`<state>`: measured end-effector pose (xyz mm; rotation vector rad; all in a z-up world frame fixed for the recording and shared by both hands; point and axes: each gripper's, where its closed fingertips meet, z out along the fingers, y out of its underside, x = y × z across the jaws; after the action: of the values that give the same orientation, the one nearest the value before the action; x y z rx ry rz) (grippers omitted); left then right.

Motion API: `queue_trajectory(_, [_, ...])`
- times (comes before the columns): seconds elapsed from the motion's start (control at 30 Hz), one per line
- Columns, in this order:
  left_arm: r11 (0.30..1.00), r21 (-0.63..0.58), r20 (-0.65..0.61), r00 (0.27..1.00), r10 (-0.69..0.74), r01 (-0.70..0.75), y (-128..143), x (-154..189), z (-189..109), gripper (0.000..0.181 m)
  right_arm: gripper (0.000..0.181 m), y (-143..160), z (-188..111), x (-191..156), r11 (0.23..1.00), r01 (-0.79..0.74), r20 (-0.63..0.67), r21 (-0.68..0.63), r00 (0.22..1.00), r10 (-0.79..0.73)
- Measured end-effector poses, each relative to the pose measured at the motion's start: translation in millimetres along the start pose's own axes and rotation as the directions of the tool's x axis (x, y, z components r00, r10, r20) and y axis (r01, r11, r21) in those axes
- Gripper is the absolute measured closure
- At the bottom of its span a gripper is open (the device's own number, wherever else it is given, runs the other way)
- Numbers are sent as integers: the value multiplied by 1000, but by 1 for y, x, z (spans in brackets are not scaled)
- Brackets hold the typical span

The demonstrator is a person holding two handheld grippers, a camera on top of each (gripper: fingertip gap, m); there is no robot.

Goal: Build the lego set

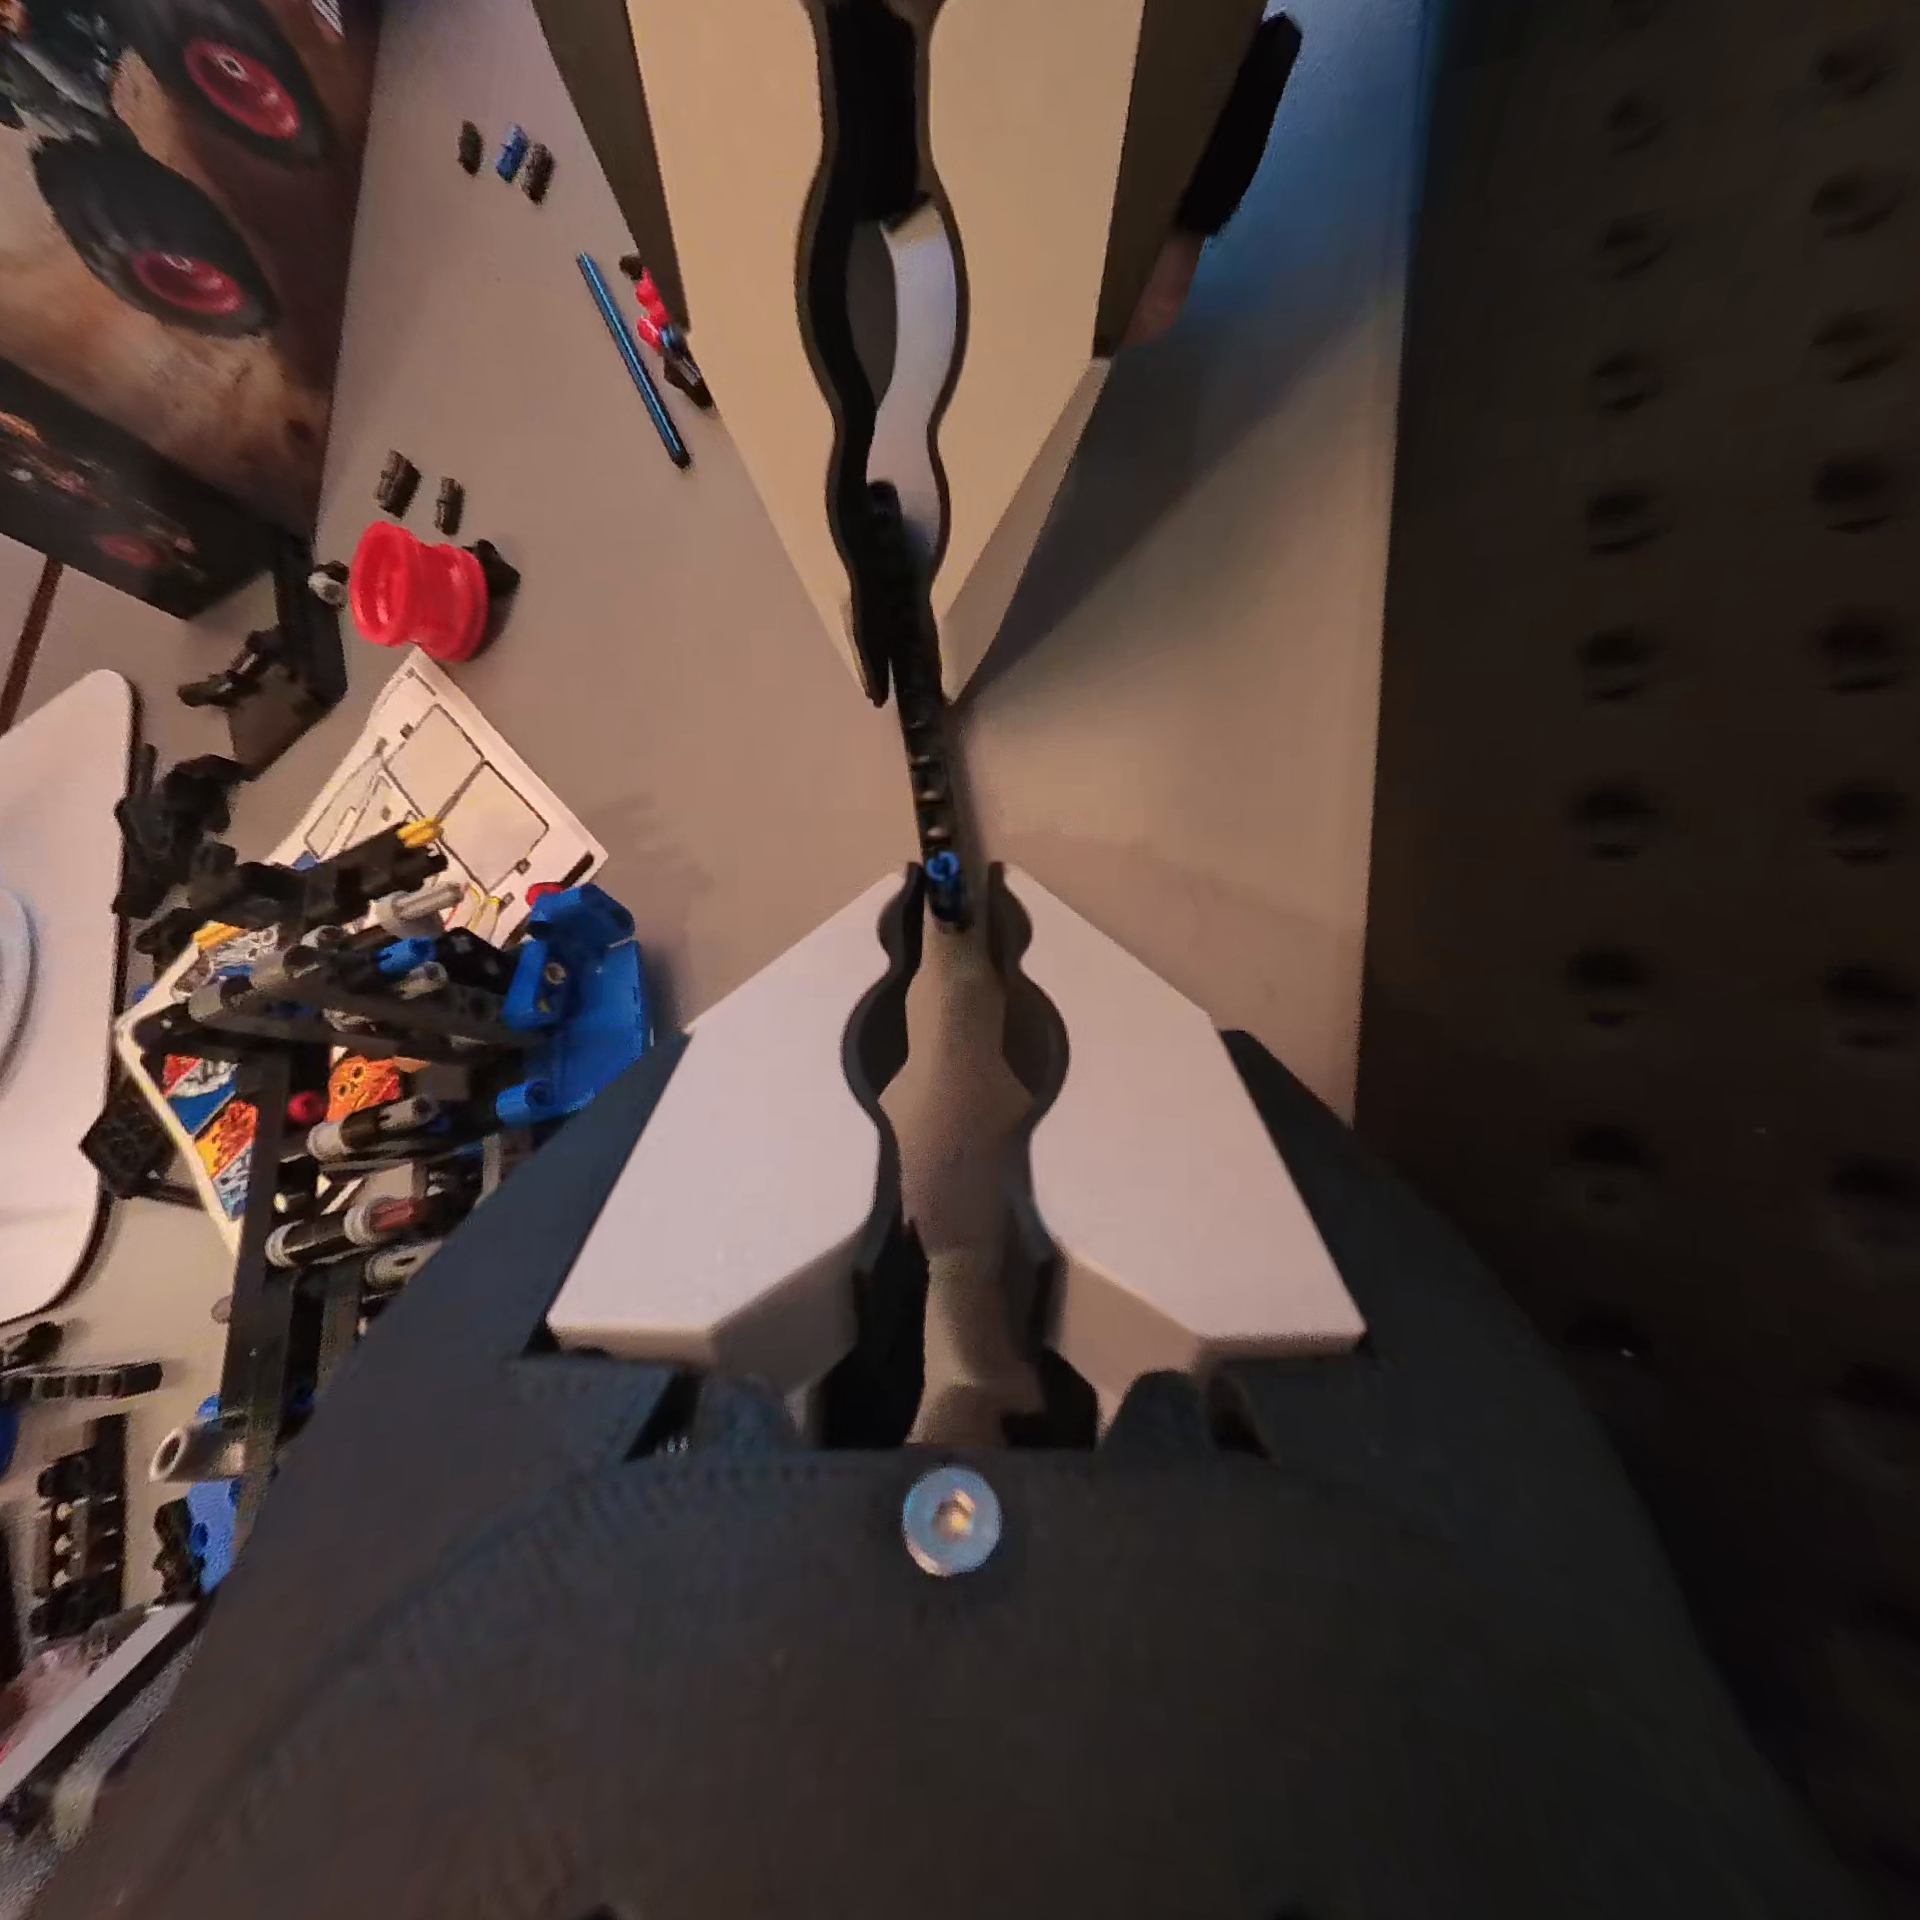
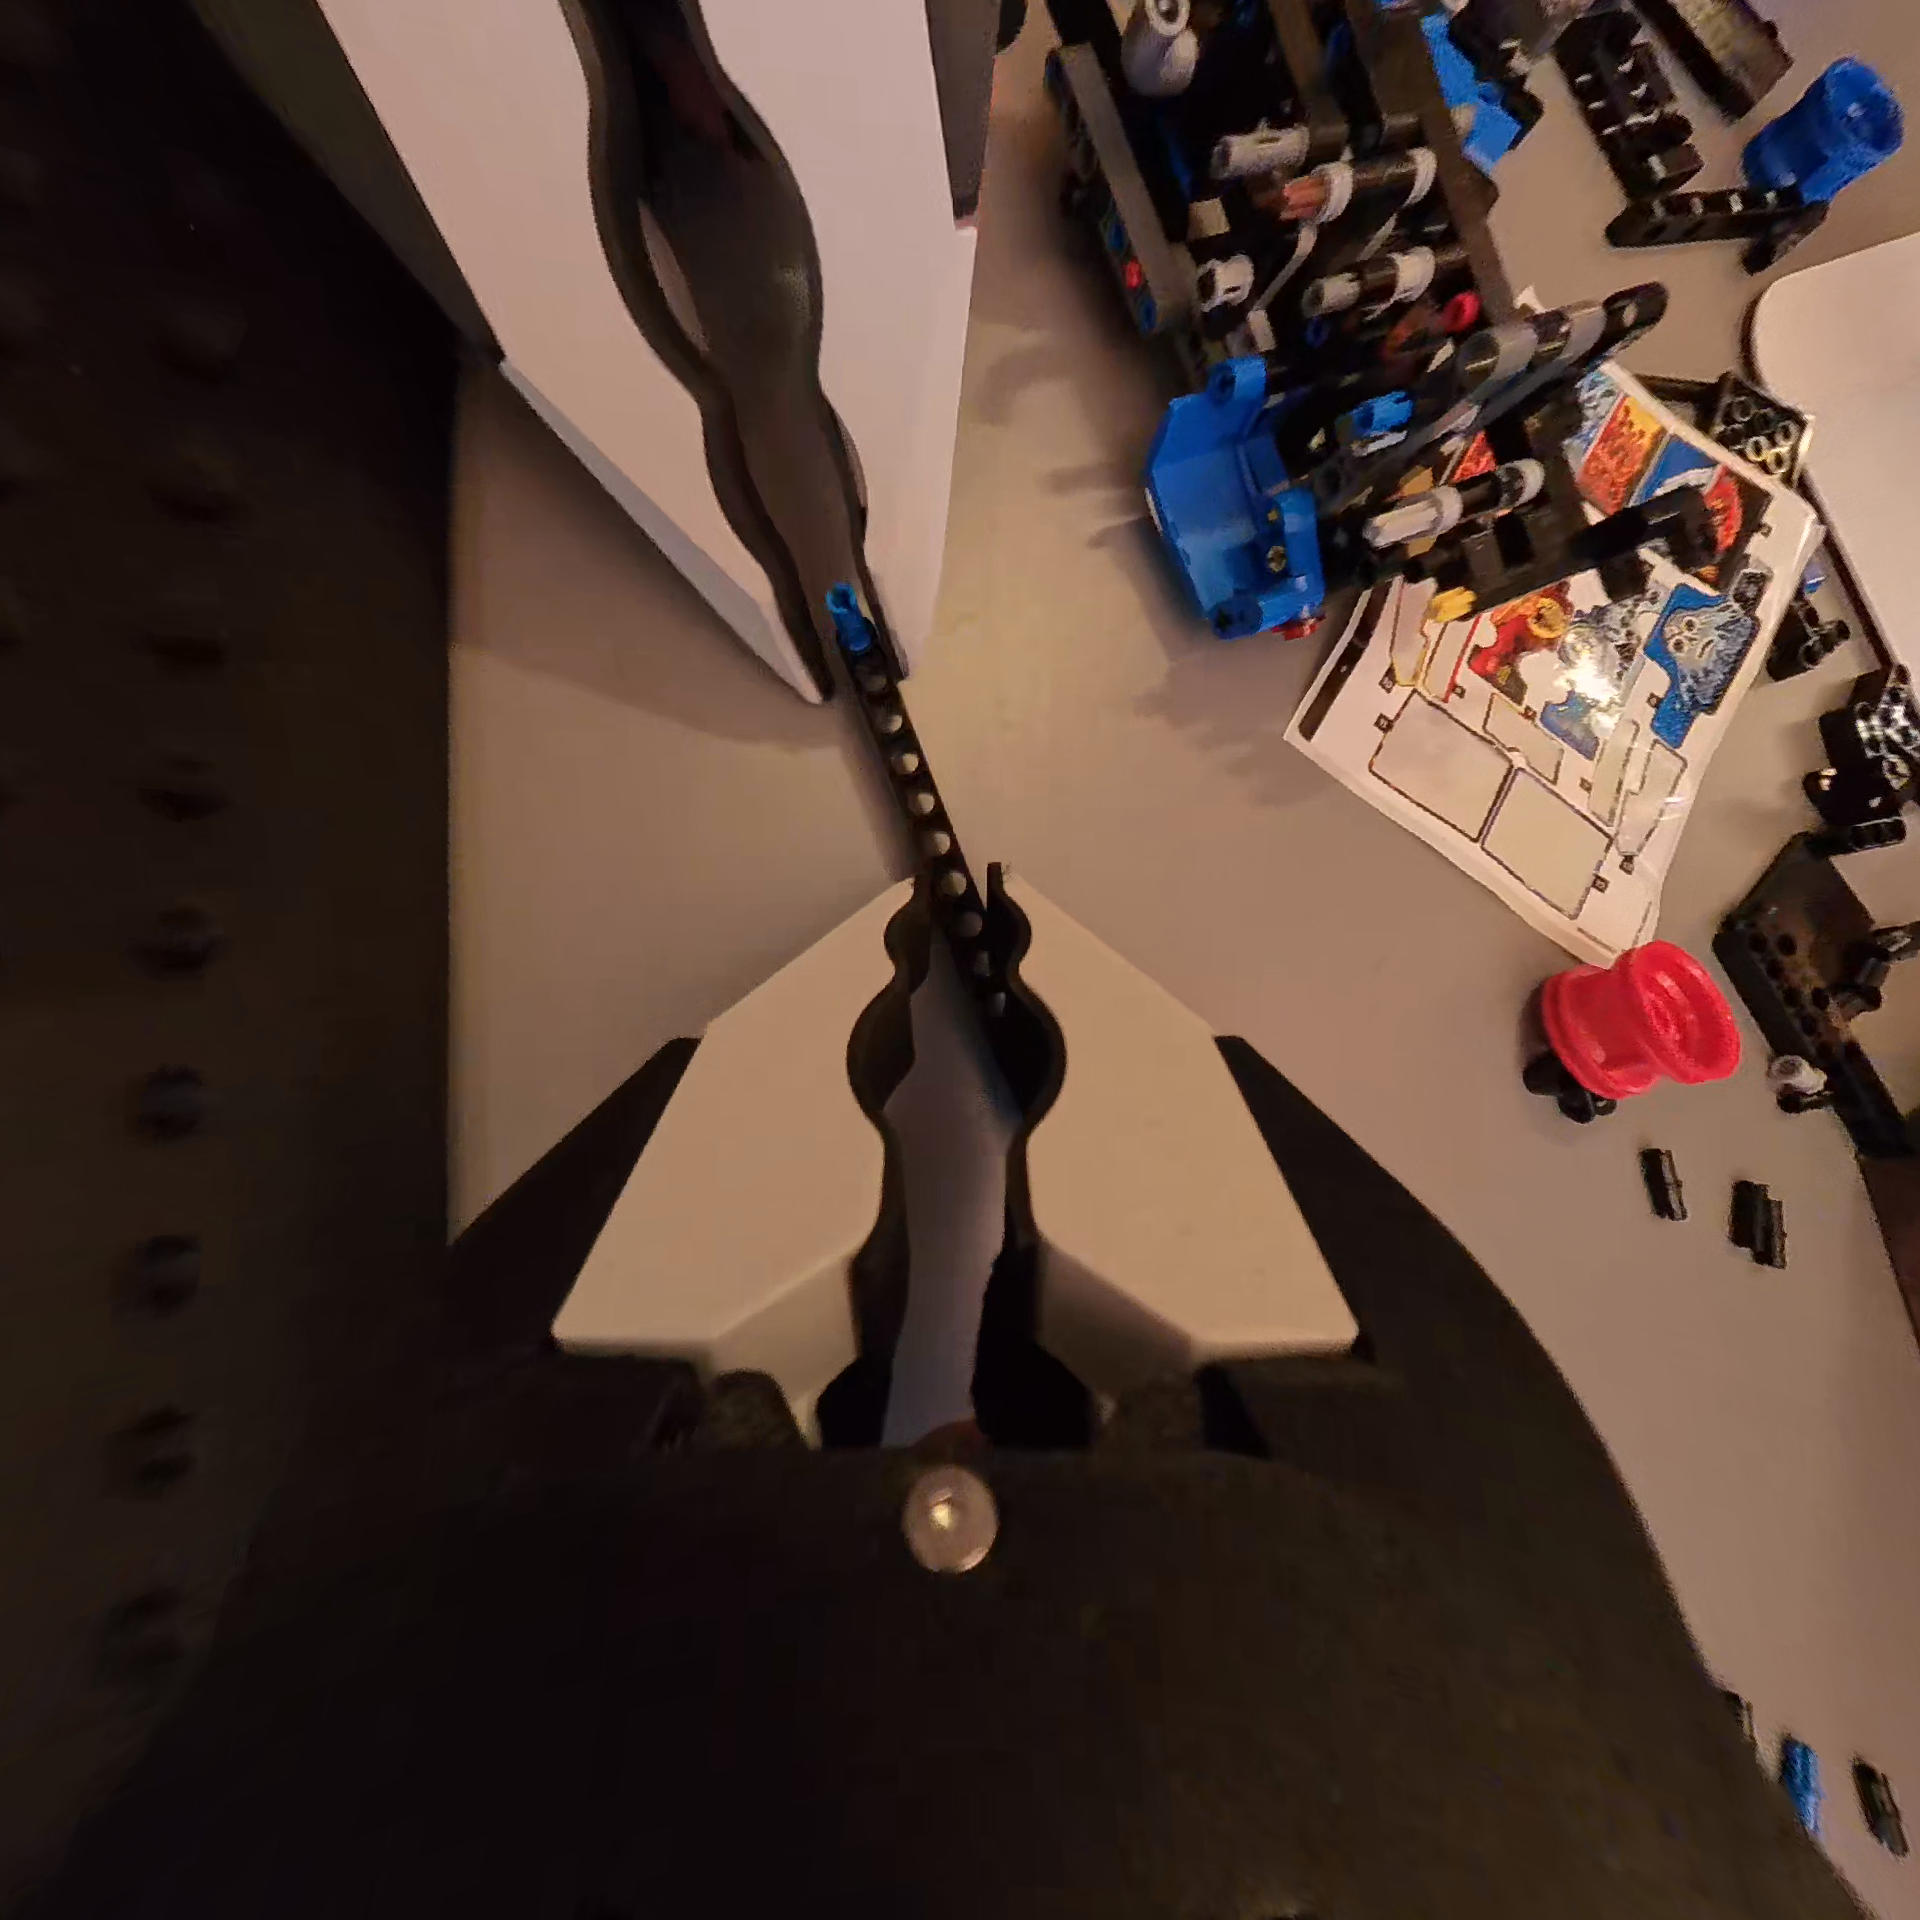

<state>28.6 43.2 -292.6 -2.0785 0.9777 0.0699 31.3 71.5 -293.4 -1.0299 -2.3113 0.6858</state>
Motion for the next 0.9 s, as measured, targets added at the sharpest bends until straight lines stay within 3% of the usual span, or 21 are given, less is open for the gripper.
queue_trajectory(0.9, [999,14,-34,999,-32,33,-3,4,1,168,170,-2,-1,-2,999,14,13,47,1000,-15])
